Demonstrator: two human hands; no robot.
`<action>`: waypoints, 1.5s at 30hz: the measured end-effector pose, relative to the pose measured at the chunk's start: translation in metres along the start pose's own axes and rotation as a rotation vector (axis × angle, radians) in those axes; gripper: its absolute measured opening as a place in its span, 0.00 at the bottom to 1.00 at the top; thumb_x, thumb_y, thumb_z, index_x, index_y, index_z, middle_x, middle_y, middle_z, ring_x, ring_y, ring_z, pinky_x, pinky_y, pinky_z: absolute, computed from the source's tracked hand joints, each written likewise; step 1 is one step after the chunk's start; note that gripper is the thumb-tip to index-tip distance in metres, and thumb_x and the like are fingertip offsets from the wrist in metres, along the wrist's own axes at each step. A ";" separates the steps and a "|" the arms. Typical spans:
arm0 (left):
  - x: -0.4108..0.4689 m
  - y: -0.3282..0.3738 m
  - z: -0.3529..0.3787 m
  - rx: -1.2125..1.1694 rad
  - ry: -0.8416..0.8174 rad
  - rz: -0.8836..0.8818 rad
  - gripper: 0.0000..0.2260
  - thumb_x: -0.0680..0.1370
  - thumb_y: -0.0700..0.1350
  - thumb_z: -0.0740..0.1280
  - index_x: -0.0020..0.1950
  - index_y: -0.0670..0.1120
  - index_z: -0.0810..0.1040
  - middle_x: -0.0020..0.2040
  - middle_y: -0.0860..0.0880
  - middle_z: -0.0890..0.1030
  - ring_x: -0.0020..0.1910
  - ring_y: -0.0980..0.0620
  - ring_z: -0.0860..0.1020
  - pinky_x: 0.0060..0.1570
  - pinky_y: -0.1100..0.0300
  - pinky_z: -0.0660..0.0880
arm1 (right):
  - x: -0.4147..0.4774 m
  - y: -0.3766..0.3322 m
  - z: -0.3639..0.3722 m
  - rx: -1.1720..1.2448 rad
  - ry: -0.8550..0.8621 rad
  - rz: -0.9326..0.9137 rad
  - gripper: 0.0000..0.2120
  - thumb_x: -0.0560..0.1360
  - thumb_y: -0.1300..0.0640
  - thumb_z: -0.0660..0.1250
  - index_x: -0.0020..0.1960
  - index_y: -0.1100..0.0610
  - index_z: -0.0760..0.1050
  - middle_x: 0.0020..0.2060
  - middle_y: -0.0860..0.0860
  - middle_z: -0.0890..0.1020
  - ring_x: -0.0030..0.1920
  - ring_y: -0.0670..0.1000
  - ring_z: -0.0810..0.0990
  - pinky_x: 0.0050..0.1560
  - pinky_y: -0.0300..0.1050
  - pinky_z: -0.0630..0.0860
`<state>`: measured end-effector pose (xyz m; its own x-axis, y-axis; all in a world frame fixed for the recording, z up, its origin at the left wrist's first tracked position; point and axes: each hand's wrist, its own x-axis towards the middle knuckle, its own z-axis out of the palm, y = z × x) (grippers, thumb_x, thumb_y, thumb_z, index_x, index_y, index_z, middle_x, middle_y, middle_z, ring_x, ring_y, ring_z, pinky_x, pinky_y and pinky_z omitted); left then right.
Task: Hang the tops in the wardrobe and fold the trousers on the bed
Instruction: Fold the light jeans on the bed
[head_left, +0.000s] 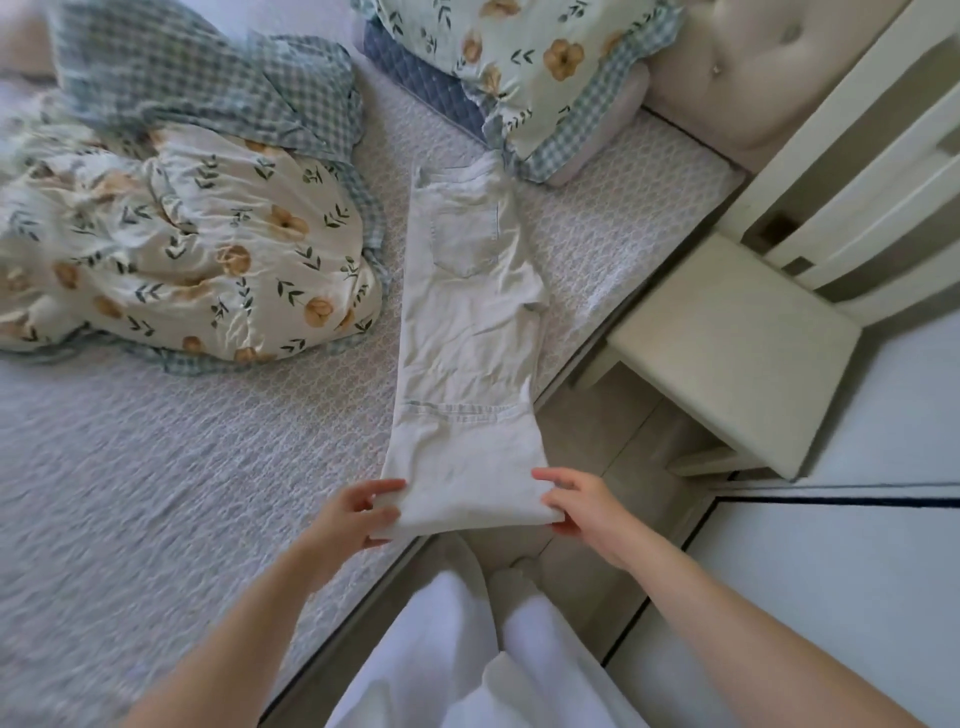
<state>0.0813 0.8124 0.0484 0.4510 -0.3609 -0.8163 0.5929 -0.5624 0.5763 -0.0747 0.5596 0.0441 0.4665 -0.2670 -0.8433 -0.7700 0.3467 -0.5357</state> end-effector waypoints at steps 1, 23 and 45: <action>0.003 0.006 0.000 -0.026 0.007 -0.012 0.13 0.78 0.33 0.68 0.56 0.48 0.82 0.60 0.38 0.76 0.51 0.45 0.80 0.44 0.58 0.80 | 0.003 -0.006 -0.003 0.039 0.004 0.002 0.17 0.75 0.66 0.63 0.62 0.56 0.78 0.52 0.53 0.77 0.42 0.50 0.76 0.40 0.41 0.77; 0.314 0.198 -0.046 0.068 0.088 -0.049 0.20 0.80 0.49 0.67 0.71 0.48 0.71 0.59 0.46 0.78 0.57 0.46 0.76 0.54 0.52 0.71 | 0.262 -0.216 -0.050 0.138 0.274 0.075 0.08 0.81 0.60 0.59 0.48 0.62 0.74 0.35 0.56 0.77 0.32 0.52 0.76 0.35 0.43 0.73; 0.451 0.241 0.073 1.136 -0.018 0.528 0.31 0.74 0.55 0.72 0.74 0.50 0.65 0.67 0.46 0.75 0.65 0.43 0.71 0.63 0.52 0.69 | 0.401 -0.218 -0.090 -0.496 0.308 -0.103 0.20 0.77 0.58 0.68 0.67 0.60 0.71 0.60 0.55 0.79 0.56 0.54 0.78 0.60 0.51 0.75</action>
<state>0.3793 0.4600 -0.1843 0.4439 -0.7426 -0.5015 -0.5710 -0.6658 0.4804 0.2413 0.2954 -0.1734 0.4588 -0.5511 -0.6970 -0.8737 -0.1372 -0.4667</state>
